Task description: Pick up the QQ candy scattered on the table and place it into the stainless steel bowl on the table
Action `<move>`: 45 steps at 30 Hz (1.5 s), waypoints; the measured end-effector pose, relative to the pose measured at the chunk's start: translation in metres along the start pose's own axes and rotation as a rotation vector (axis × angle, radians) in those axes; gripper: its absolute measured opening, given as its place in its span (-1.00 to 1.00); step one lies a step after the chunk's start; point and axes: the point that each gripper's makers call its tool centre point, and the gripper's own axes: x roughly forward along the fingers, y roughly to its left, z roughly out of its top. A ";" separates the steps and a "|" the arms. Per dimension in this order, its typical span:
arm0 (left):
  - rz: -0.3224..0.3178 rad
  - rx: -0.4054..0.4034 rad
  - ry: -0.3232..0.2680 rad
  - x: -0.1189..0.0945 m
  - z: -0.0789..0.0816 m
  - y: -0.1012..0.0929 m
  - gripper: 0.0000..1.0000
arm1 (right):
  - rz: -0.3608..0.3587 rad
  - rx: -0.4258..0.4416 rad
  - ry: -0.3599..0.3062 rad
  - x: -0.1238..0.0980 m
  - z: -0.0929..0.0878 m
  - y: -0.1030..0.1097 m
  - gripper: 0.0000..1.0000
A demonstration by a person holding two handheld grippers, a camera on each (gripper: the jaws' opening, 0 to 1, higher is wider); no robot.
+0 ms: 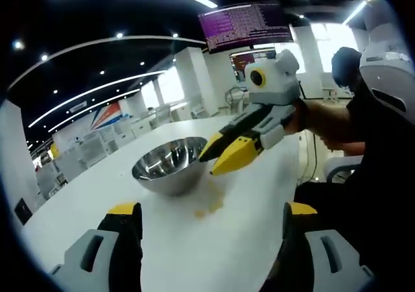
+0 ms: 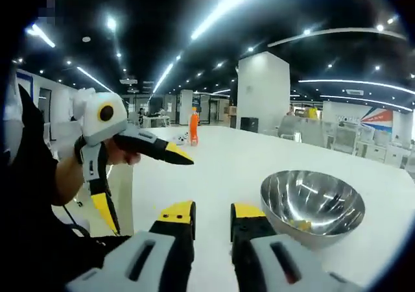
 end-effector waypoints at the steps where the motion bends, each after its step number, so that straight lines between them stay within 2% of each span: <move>1: -0.001 0.000 0.000 0.000 0.000 0.000 0.80 | -0.001 0.028 0.008 0.002 -0.006 -0.003 -0.59; 7: -0.001 -0.002 0.002 0.001 -0.001 0.000 0.80 | -0.033 0.071 0.073 0.010 -0.043 -0.018 -0.61; 11: -0.007 -0.006 -0.001 0.002 -0.001 -0.001 0.80 | -0.052 0.047 0.138 0.015 -0.070 -0.024 -0.61; 14: -0.012 -0.006 0.000 0.003 -0.001 -0.002 0.80 | -0.069 0.034 0.158 0.017 -0.081 -0.028 -0.62; 26: -0.021 -0.007 0.006 0.006 -0.002 -0.003 0.80 | -0.053 0.048 0.186 0.020 -0.090 -0.025 -0.66; 28: -0.021 -0.006 0.008 0.006 -0.002 -0.003 0.80 | -0.055 0.050 0.184 0.020 -0.091 -0.026 -0.71; 30: -0.023 -0.006 0.007 0.006 -0.002 -0.004 0.80 | -0.073 0.047 0.195 0.020 -0.095 -0.029 -0.86; 33: -0.023 -0.003 0.009 0.006 -0.002 -0.004 0.80 | -0.072 0.083 0.188 0.019 -0.094 -0.030 -0.91; 38: -0.025 0.000 0.008 0.006 -0.001 -0.004 0.80 | -0.069 0.102 0.185 0.019 -0.094 -0.030 -0.92; 45: -0.020 0.001 0.008 0.004 -0.002 -0.005 0.79 | -0.073 0.084 0.180 0.017 -0.093 -0.029 -0.92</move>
